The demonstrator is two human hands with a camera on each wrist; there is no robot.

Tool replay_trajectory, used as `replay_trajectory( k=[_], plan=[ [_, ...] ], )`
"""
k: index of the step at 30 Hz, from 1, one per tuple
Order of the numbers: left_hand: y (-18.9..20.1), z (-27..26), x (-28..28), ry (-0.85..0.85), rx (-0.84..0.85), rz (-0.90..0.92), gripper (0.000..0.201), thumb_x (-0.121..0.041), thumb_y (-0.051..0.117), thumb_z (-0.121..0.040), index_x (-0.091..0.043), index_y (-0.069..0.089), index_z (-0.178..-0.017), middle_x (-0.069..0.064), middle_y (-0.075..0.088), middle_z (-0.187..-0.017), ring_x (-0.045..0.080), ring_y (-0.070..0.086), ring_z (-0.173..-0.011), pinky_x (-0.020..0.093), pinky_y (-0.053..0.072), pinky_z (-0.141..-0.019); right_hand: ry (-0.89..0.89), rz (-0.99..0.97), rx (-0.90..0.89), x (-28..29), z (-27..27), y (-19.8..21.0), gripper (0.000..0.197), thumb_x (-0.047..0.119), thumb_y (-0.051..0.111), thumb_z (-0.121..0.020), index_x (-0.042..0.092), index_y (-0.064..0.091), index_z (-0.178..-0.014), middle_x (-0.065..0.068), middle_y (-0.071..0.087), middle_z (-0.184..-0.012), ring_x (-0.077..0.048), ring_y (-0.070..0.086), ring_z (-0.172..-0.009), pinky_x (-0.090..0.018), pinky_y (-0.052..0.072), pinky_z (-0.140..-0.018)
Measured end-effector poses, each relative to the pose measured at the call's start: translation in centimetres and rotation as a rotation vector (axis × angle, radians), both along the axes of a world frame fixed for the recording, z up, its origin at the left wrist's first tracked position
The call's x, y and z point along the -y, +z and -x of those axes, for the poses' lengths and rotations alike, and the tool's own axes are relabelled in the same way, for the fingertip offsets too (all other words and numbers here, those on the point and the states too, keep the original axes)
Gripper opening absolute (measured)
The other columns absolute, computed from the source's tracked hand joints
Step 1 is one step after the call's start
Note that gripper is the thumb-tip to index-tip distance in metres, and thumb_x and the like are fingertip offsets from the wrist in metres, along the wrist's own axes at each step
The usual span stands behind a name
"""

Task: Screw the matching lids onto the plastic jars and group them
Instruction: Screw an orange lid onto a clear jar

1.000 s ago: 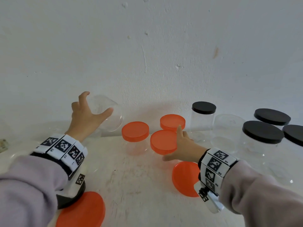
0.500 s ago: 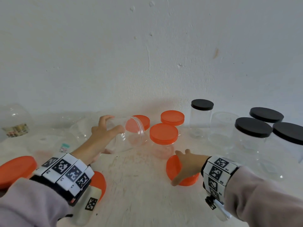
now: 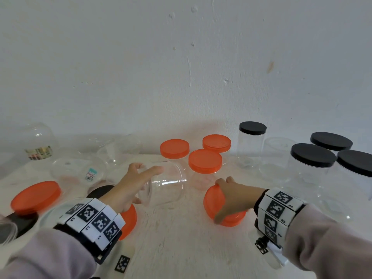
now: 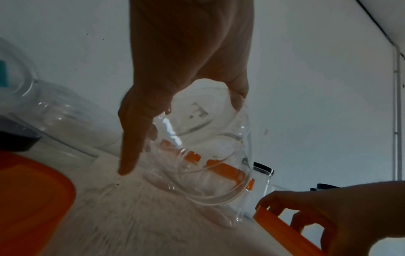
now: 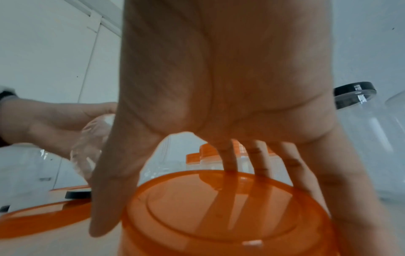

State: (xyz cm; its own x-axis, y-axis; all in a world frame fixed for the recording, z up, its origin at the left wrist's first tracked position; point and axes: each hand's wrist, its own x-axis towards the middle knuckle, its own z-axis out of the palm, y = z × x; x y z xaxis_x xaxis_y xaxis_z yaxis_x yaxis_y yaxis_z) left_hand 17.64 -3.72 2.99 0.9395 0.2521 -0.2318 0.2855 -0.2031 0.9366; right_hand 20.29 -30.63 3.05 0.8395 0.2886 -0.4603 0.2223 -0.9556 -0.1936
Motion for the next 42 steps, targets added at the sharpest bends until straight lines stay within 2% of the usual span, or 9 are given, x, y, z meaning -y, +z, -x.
replay_trajectory(
  k=[4, 8, 13, 19, 24, 28, 36, 39, 42],
  plan=[
    [-0.2, 0.6, 0.0, -0.075, 0.019, 0.008, 0.074, -0.069, 0.074, -0.05, -0.017, 0.059, -0.1, -0.003, 0.064, -0.083, 0.015, 0.057, -0.084, 0.034, 0.046, -0.079, -0.015, -0.119, 0.02, 0.1, -0.3, 0.7, 0.115, 0.062, 0.079, -0.06, 0.03, 0.011, -0.148, 0.003, 0.028, -0.135, -0.022, 0.047, -0.111, -0.033, 0.052, -0.08],
    [-0.4, 1.3, 0.2, -0.058, -0.061, 0.095, 0.086, -0.062, 0.082, -0.051, -0.012, 0.051, -0.114, 0.013, 0.056, -0.109, 0.028, 0.055, -0.1, 0.038, 0.05, -0.084, -0.039, -0.235, 0.02, 0.4, -0.6, 1.7, 0.112, 0.06, 0.079, -0.062, 0.03, 0.013, -0.148, 0.009, 0.027, -0.127, -0.019, 0.048, -0.107, -0.027, 0.055, -0.073],
    [-0.6, 2.3, 1.4, -0.064, -0.129, 0.151, 0.097, -0.051, 0.089, -0.042, -0.018, 0.045, -0.121, 0.009, 0.045, -0.1, 0.024, 0.048, -0.087, 0.037, 0.051, -0.076, -0.062, -0.346, 0.016, 0.7, -0.9, 2.8, 0.108, 0.056, 0.078, -0.065, 0.032, 0.014, -0.148, 0.004, 0.031, -0.138, -0.022, 0.045, -0.118, -0.039, 0.053, -0.092],
    [-1.1, 2.6, 2.9, -0.17, -0.074, -0.012, 0.085, -0.049, 0.078, -0.05, -0.013, 0.051, -0.122, -0.001, 0.053, -0.118, 0.019, 0.05, -0.11, 0.037, 0.043, -0.098, -0.064, -0.423, 0.029, 0.6, -0.6, 3.7, 0.103, 0.05, 0.078, -0.068, 0.036, 0.015, -0.147, 0.005, 0.032, -0.136, -0.022, 0.046, -0.117, -0.035, 0.057, -0.084],
    [-1.0, 3.2, 3.8, -0.246, 0.007, -0.153, 0.062, -0.053, 0.079, -0.064, -0.029, 0.049, -0.112, -0.014, 0.056, -0.105, 0.005, 0.054, -0.098, 0.022, 0.041, -0.076, -0.064, -0.453, 0.059, 0.6, -0.4, 4.5, 0.103, 0.047, 0.081, -0.067, 0.035, 0.017, -0.147, 0.007, 0.031, -0.137, -0.022, 0.045, -0.117, -0.038, 0.055, -0.087],
    [-1.7, 3.7, 4.4, -0.295, 0.043, -0.181, 0.082, -0.057, 0.082, -0.049, -0.03, 0.046, -0.117, -0.012, 0.051, -0.119, 0.009, 0.052, -0.11, 0.029, 0.043, -0.093, -0.049, -0.465, 0.063, 0.5, -0.2, 5.0, 0.103, 0.047, 0.082, -0.066, 0.036, 0.019, -0.146, 0.009, 0.032, -0.135, -0.021, 0.046, -0.117, -0.038, 0.053, -0.09],
    [-2.4, 4.1, 4.3, -0.437, -0.019, -0.212, 0.086, -0.053, 0.085, -0.043, -0.031, 0.043, -0.115, -0.008, 0.05, -0.121, 0.015, 0.054, -0.111, 0.036, 0.048, -0.098, 0.012, -0.425, 0.068, -0.3, 0.4, 5.6, 0.1, 0.048, 0.081, -0.067, 0.038, 0.019, -0.145, 0.012, 0.031, -0.13, -0.017, 0.042, -0.117, -0.032, 0.048, -0.093],
    [-2.3, 4.1, 3.9, -0.493, -0.034, -0.224, 0.088, -0.045, 0.088, -0.056, -0.03, 0.039, -0.127, -0.013, 0.045, -0.129, 0.009, 0.047, -0.119, 0.029, 0.043, -0.1, 0.044, -0.395, 0.067, -0.7, 0.7, 5.8, 0.101, 0.05, 0.081, -0.067, 0.038, 0.018, -0.146, 0.012, 0.03, -0.132, -0.016, 0.04, -0.12, -0.036, 0.046, -0.099],
    [-2.1, 4.2, 3.8, -0.574, -0.026, -0.259, 0.081, -0.036, 0.086, -0.065, -0.037, 0.035, -0.128, -0.024, 0.046, -0.12, -0.003, 0.045, -0.111, 0.016, 0.038, -0.088, 0.089, -0.352, 0.059, -1.2, 1.0, 6.1, 0.103, 0.052, 0.08, -0.067, 0.04, 0.017, -0.147, 0.011, 0.03, -0.14, -0.017, 0.039, -0.125, -0.04, 0.043, -0.103]
  ],
)
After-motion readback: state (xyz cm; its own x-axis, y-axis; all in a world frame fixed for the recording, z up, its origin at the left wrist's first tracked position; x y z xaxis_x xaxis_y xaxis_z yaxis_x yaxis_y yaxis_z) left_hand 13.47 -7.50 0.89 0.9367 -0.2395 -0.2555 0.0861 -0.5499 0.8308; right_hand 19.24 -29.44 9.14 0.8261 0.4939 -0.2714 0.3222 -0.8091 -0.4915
